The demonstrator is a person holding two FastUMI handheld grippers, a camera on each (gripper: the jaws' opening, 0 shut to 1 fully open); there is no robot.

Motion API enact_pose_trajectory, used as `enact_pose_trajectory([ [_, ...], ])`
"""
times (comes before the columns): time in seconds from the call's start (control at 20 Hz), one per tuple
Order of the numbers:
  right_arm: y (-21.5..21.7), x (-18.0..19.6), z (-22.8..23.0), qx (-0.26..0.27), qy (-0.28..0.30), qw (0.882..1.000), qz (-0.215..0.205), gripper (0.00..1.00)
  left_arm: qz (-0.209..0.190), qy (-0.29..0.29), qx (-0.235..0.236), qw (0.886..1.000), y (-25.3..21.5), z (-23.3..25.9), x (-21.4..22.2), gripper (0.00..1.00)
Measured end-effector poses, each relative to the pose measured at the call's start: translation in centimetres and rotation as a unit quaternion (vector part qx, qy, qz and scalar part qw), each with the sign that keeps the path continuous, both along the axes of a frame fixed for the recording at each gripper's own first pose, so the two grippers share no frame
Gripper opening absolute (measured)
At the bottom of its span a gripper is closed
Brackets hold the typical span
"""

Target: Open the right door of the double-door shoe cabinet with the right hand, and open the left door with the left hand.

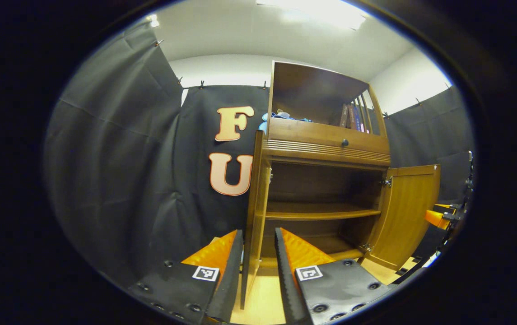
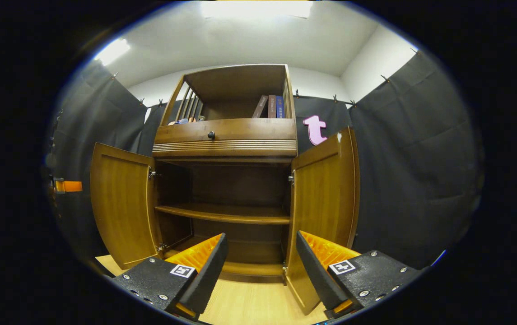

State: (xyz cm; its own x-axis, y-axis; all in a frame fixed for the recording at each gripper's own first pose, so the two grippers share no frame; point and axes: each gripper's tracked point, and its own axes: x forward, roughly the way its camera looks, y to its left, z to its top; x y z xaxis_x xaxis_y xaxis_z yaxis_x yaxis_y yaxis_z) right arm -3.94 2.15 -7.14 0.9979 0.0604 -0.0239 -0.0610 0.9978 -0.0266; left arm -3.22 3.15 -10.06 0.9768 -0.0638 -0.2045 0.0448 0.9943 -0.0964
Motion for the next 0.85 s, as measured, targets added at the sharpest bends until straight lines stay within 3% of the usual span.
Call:
enact_pose_trajectory([
  [0.3, -0.7, -0.1, 4.1, -0.015, -0.004, 1.0, 0.005, 0.92, -0.01, 0.001, 0.0, 1.0, -3.6, 1.6, 1.3, 0.77],
  [0.35, -1.1, 0.3, 4.8, -0.015, -0.004, 1.0, 0.003, 0.92, -0.008, 0.0, -0.001, 1.0, -3.9, 1.8, 1.7, 0.88],
  [0.45, -1.7, 0.8, 4.9, -0.006, 0.003, 1.0, 0.0, 0.97, -0.01, 0.0, 0.001, 1.0, -4.6, 2.0, 2.3, 0.9],
  [0.5, -2.0, 1.0, 5.0, -0.001, 0.006, 1.0, 0.0, 0.93, -0.009, 0.001, 0.004, 1.0, -4.9, 2.0, 2.4, 0.92],
  [0.65, -2.9, 1.4, 5.1, 0.003, 0.011, 1.0, -0.002, 0.98, -0.012, 0.0, 0.014, 1.0, -5.8, 2.0, 2.5, 0.94],
  [0.85, -3.9, 1.4, 5.4, 0.01, 0.008, 1.0, -0.005, 0.97, -0.006, -0.015, 0.025, 1.0, -6.5, 3.2, 2.8, 0.94],
])
